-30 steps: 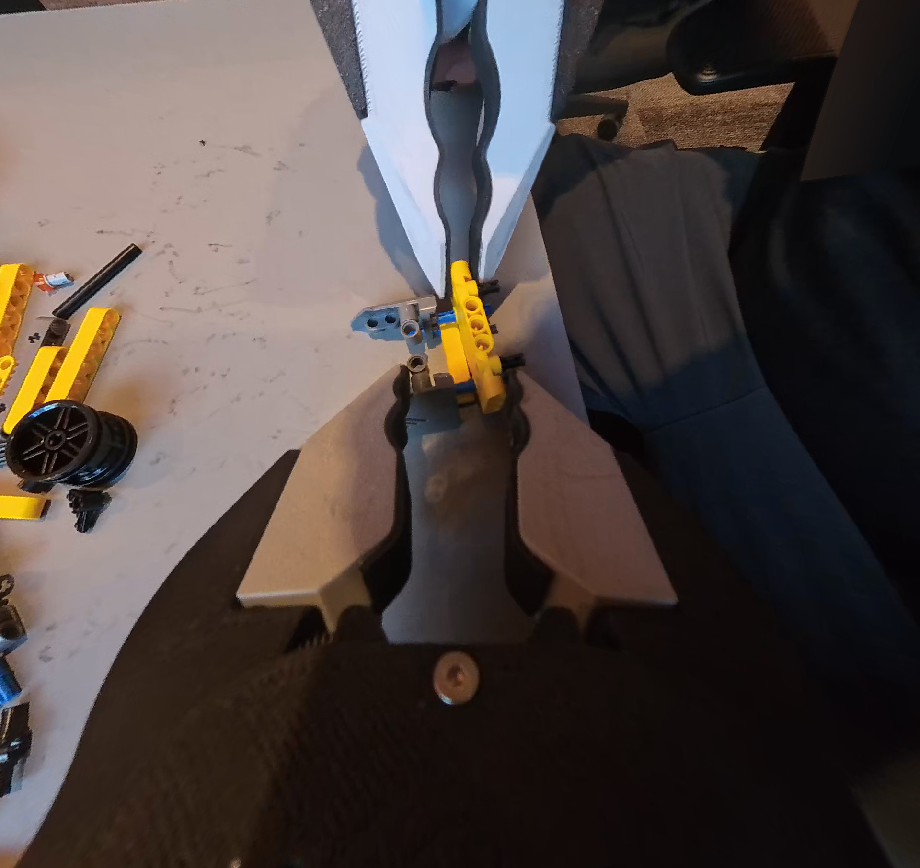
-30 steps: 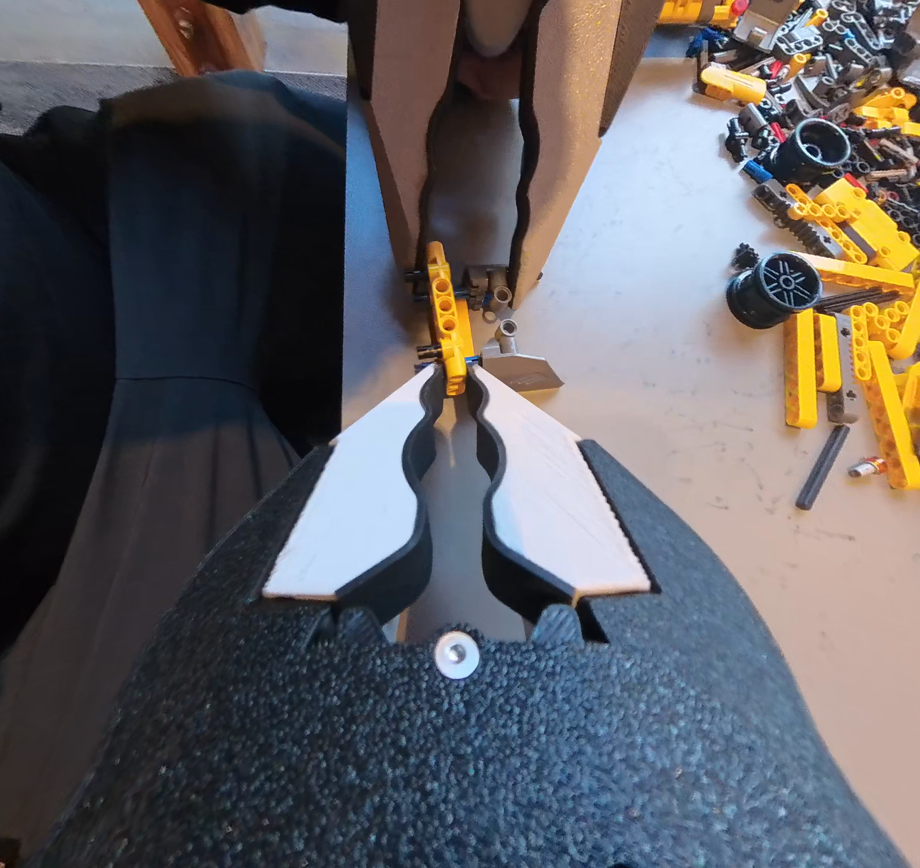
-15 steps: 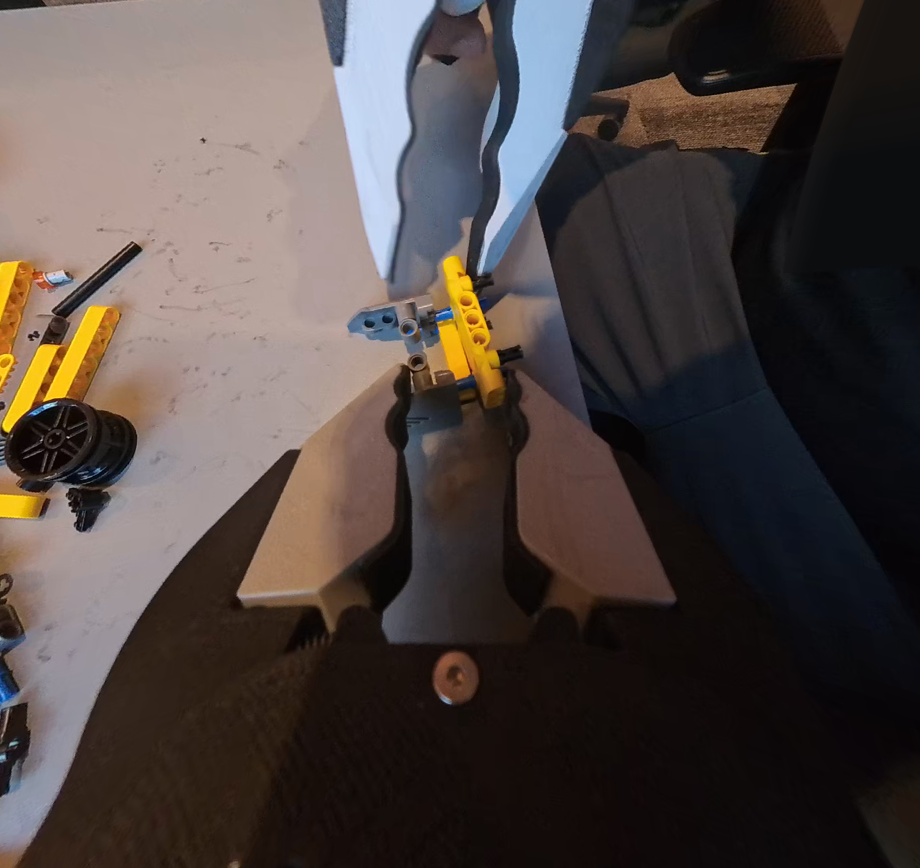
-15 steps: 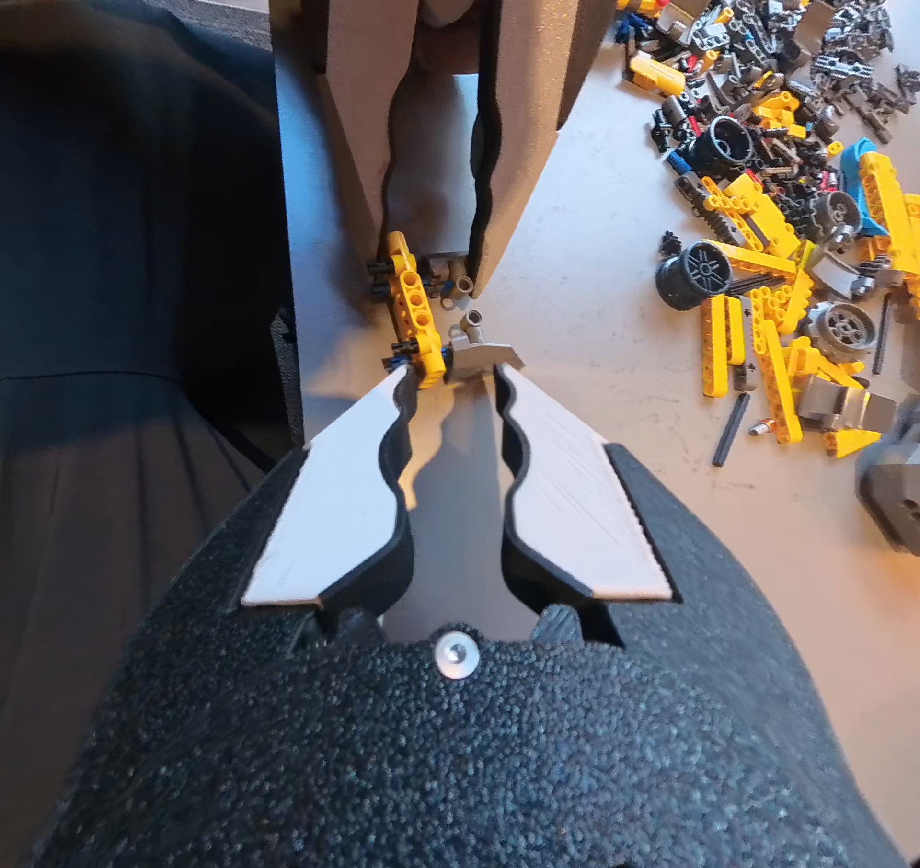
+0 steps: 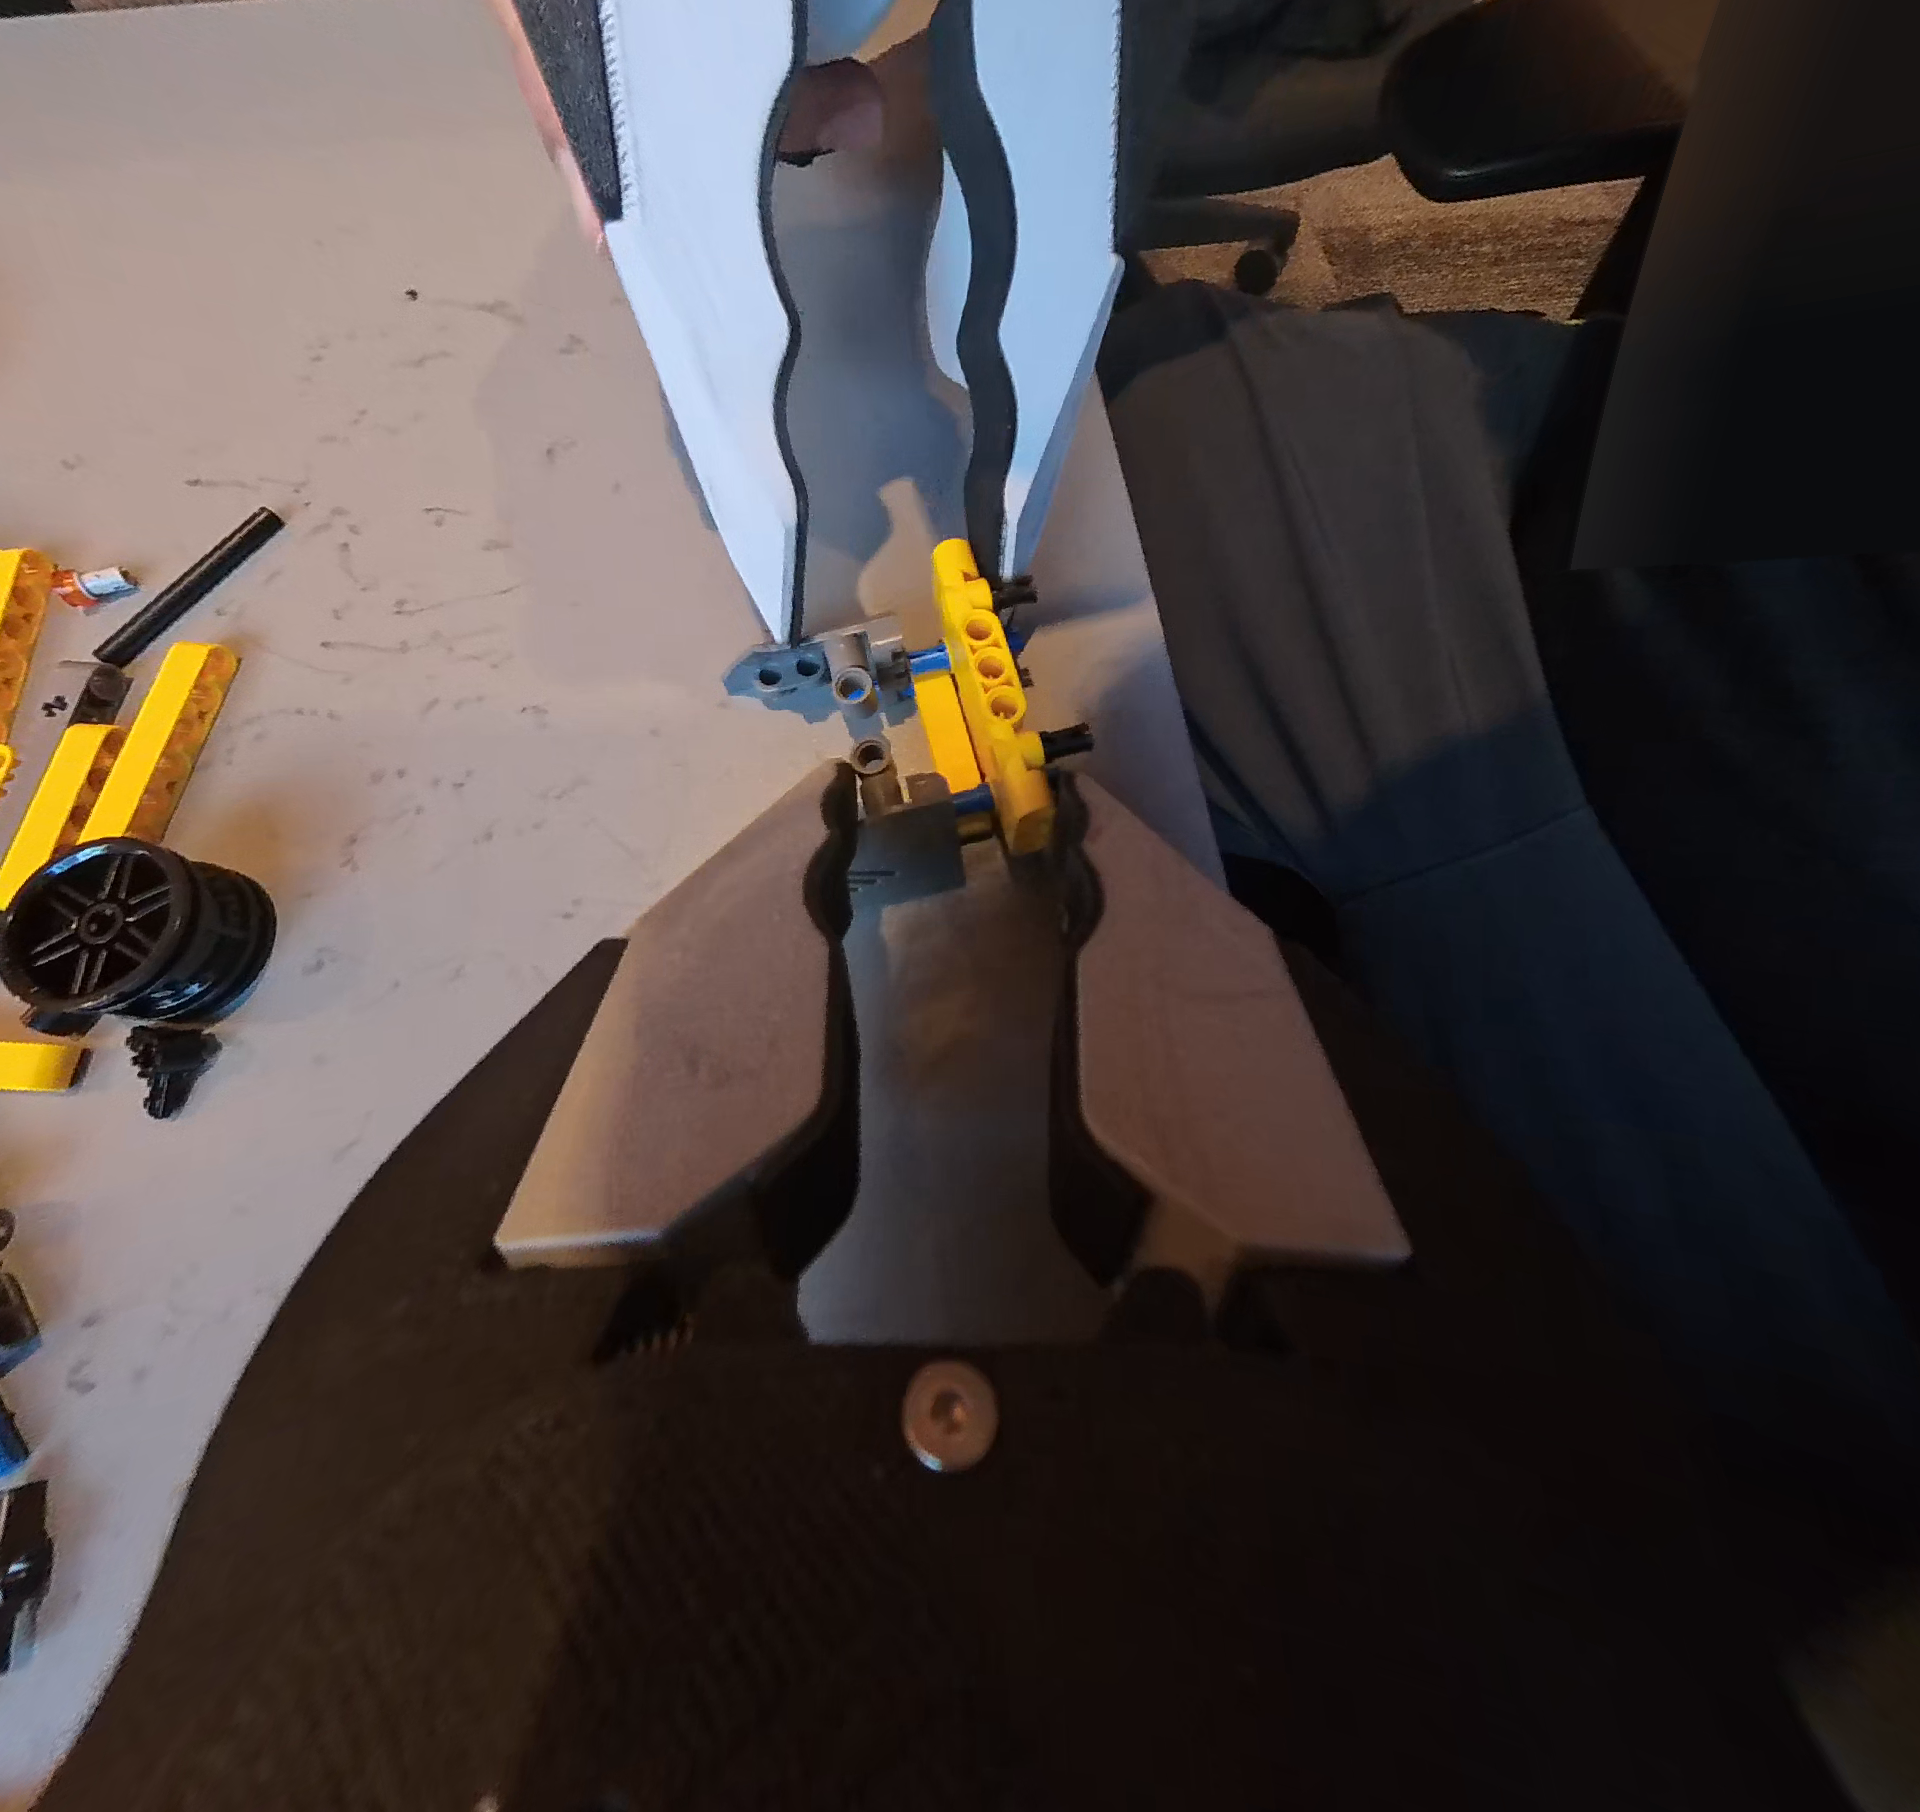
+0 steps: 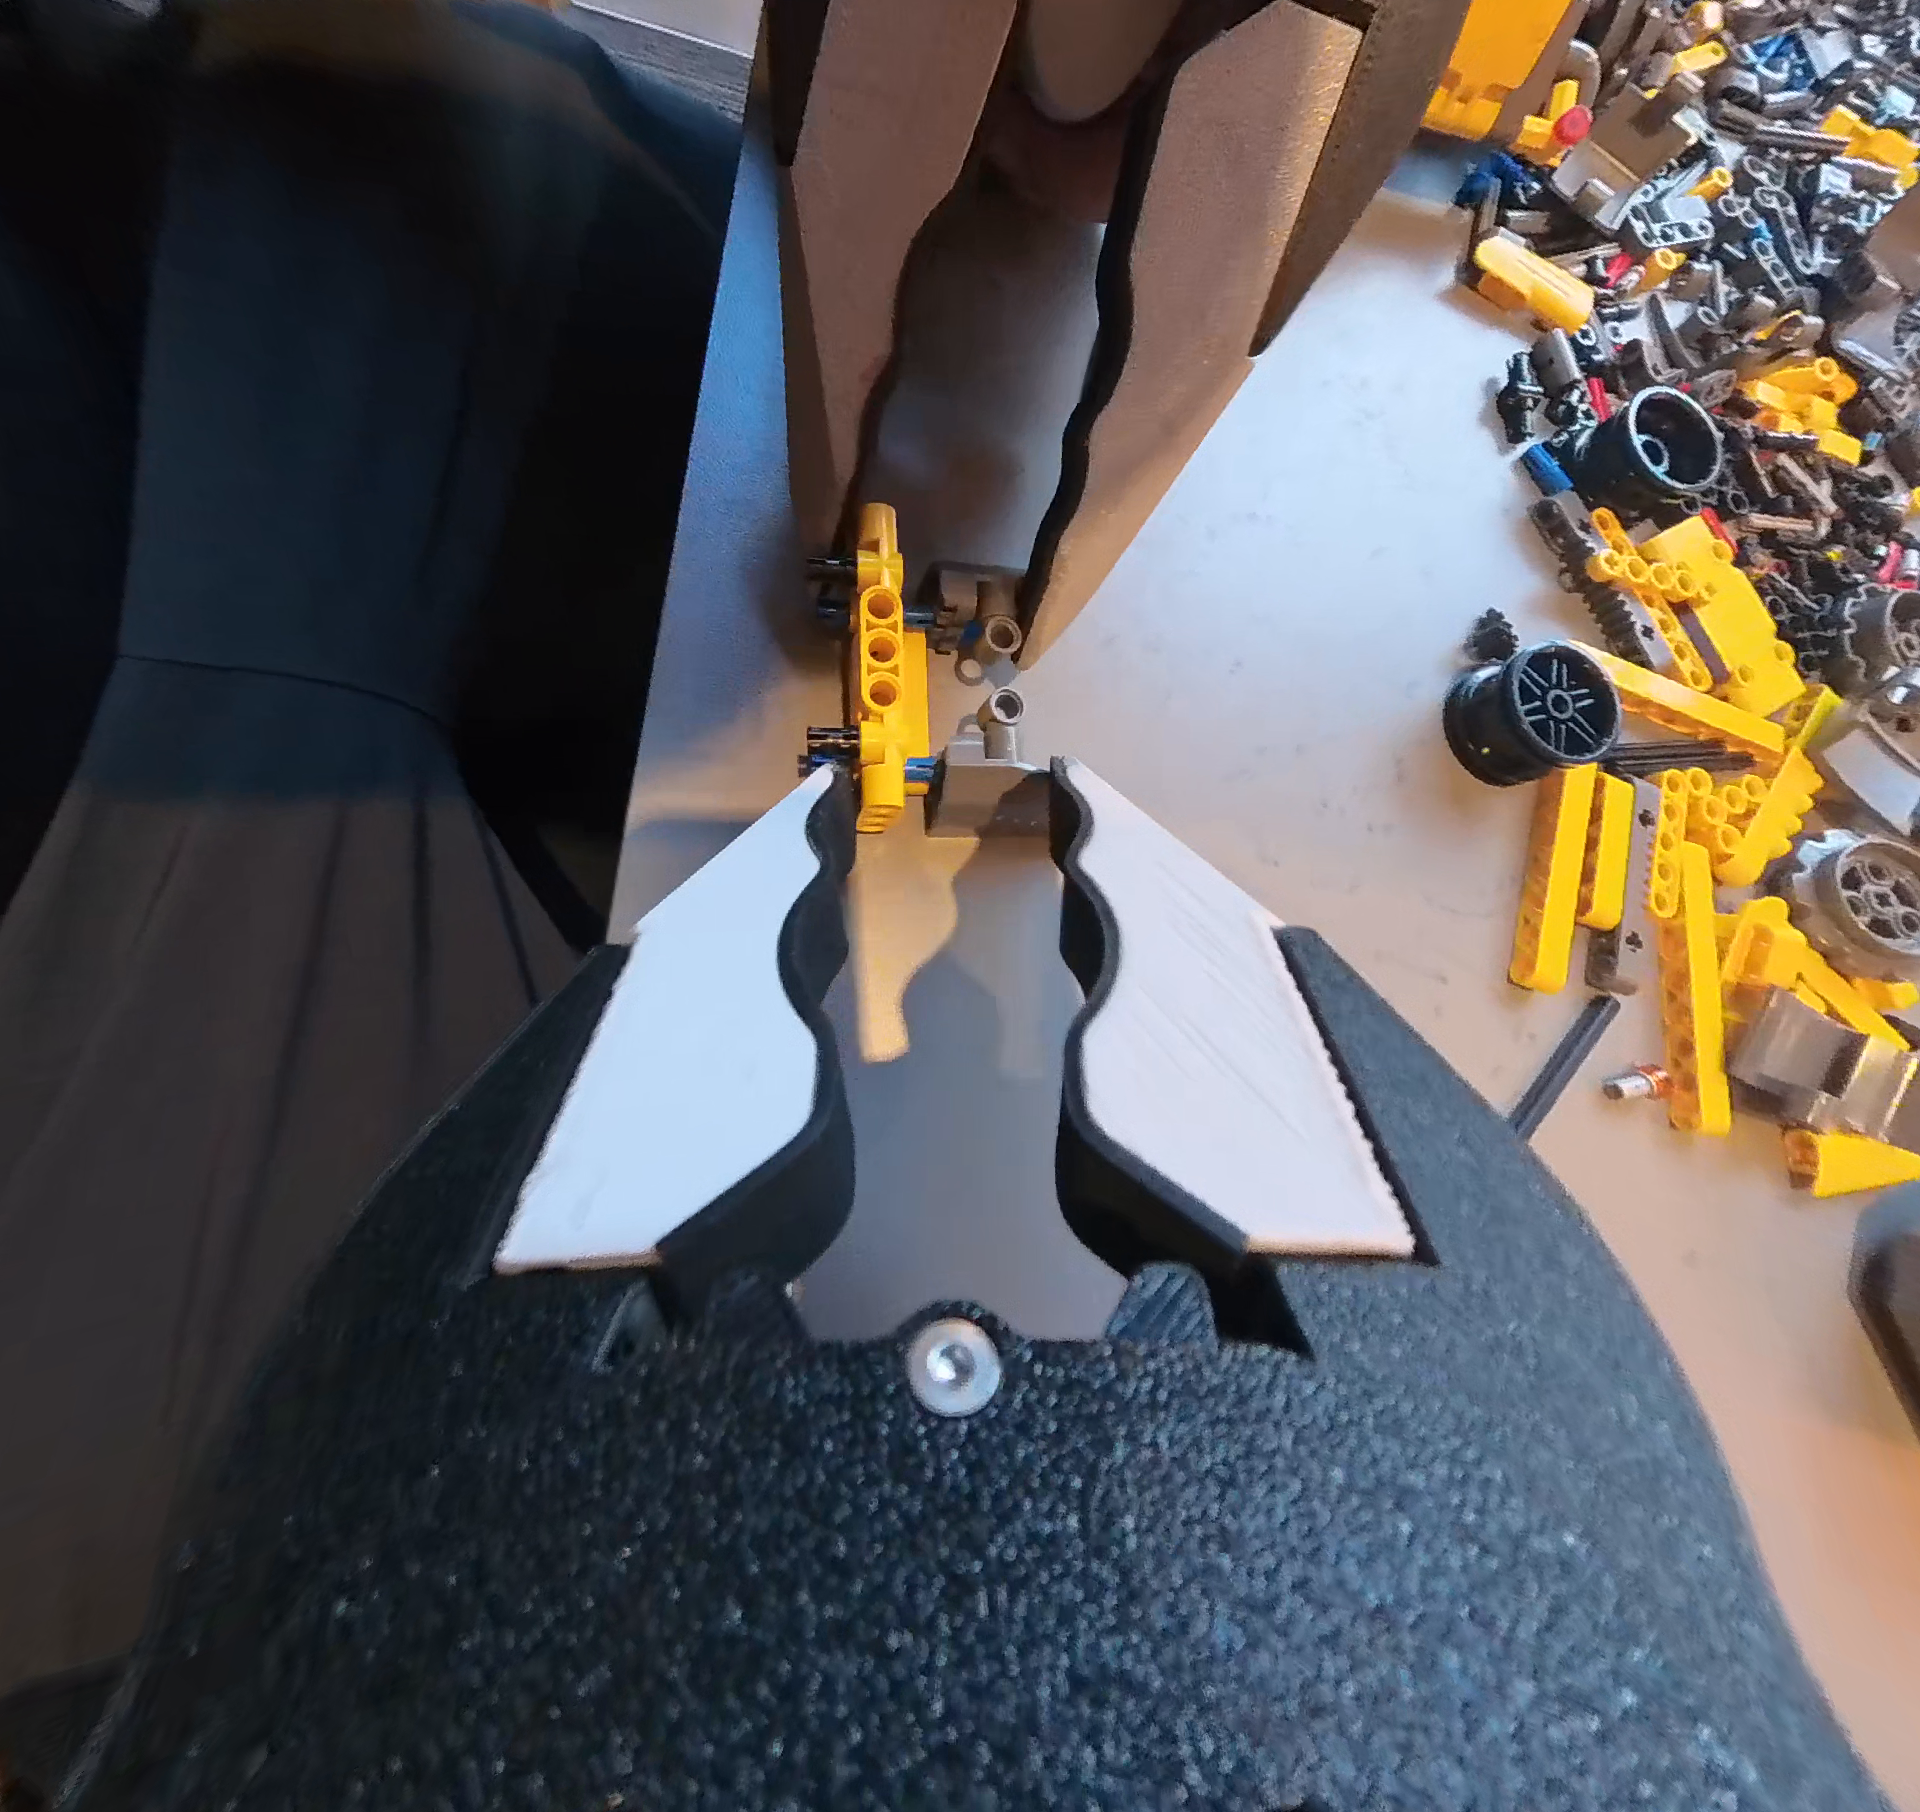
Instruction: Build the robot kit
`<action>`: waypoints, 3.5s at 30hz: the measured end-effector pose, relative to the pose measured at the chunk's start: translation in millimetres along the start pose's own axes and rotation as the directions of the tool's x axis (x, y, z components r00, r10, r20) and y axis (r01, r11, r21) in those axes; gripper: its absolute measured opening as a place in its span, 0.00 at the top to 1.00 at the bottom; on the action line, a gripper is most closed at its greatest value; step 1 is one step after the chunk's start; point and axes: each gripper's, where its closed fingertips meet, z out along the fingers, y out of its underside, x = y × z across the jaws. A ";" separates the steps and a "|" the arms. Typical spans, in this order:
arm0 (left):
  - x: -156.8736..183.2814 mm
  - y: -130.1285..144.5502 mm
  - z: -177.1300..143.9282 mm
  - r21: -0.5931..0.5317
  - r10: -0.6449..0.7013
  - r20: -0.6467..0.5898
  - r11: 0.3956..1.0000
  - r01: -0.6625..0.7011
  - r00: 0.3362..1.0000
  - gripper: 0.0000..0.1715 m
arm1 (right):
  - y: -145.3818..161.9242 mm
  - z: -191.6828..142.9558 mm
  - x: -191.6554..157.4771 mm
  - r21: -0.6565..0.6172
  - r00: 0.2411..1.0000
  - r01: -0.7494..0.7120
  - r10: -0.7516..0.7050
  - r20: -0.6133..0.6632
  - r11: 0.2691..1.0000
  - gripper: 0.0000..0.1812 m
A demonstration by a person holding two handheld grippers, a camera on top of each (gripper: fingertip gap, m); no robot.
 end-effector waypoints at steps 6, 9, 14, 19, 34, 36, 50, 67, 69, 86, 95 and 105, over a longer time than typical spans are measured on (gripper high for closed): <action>0.0 0.0 -0.1 0.001 -0.005 -0.004 1.000 0.005 1.000 0.79 | -0.6 -0.1 1.4 0.019 1.000 0.000 0.000 0.029 1.000 0.79; 0.0 0.0 -0.1 0.001 -0.005 -0.005 1.000 0.005 1.000 0.79 | -1.3 0.7 0.4 0.019 0.999 0.048 -0.049 0.007 0.999 0.78; 0.1 0.0 0.1 0.000 -0.002 -0.003 1.000 0.002 1.000 0.79 | -1.7 1.5 -1.9 -0.004 0.997 0.081 -0.081 0.017 0.997 0.79; 0.1 -0.1 0.2 0.001 -0.001 -0.002 1.000 0.001 1.000 0.79 | -1.3 2.2 -3.0 -0.016 0.995 0.079 -0.078 0.057 0.997 0.80; -0.1 0.0 0.0 0.000 0.003 0.004 1.000 -0.003 1.000 0.79 | -1.1 3.0 -3.8 -0.089 0.988 0.095 -0.083 0.134 0.991 0.82; -0.2 -0.1 0.0 0.001 -0.001 0.000 1.000 0.001 1.000 0.79 | -1.2 3.0 -3.9 -0.089 0.988 0.092 -0.079 0.136 0.992 0.82; -0.4 -0.4 -0.5 0.005 -0.011 -0.003 1.000 0.011 1.000 0.79 | -1.6 2.8 -4.5 -0.059 0.989 0.077 -0.069 0.129 0.995 0.82; -0.6 0.3 -0.2 0.000 0.005 0.005 1.000 -0.005 1.000 0.79 | -3.6 -0.7 -3.4 -0.078 0.983 0.177 -0.180 -0.040 0.981 0.82; -0.7 0.2 -0.5 0.001 0.000 0.002 1.000 0.000 1.000 0.79 | -3.4 -0.6 -6.5 -0.090 0.978 0.201 -0.206 -0.046 0.975 0.86; -0.9 0.1 -0.5 0.001 -0.001 0.002 1.000 0.001 1.000 0.79 | -3.2 -3.2 -7.7 -0.128 0.967 0.220 -0.233 -0.099 0.967 0.90; -0.8 0.1 -0.1 0.000 0.004 0.006 1.000 -0.004 1.000 0.79 | -2.6 -3.1 -1.4 -0.137 0.978 0.166 -0.181 -0.107 0.977 0.82; 0.2 0.0 -0.3 0.001 0.008 0.002 1.000 -0.008 1.000 0.79 | -3.1 -0.7 -0.3 -0.130 0.984 0.174 -0.178 -0.020 0.976 0.81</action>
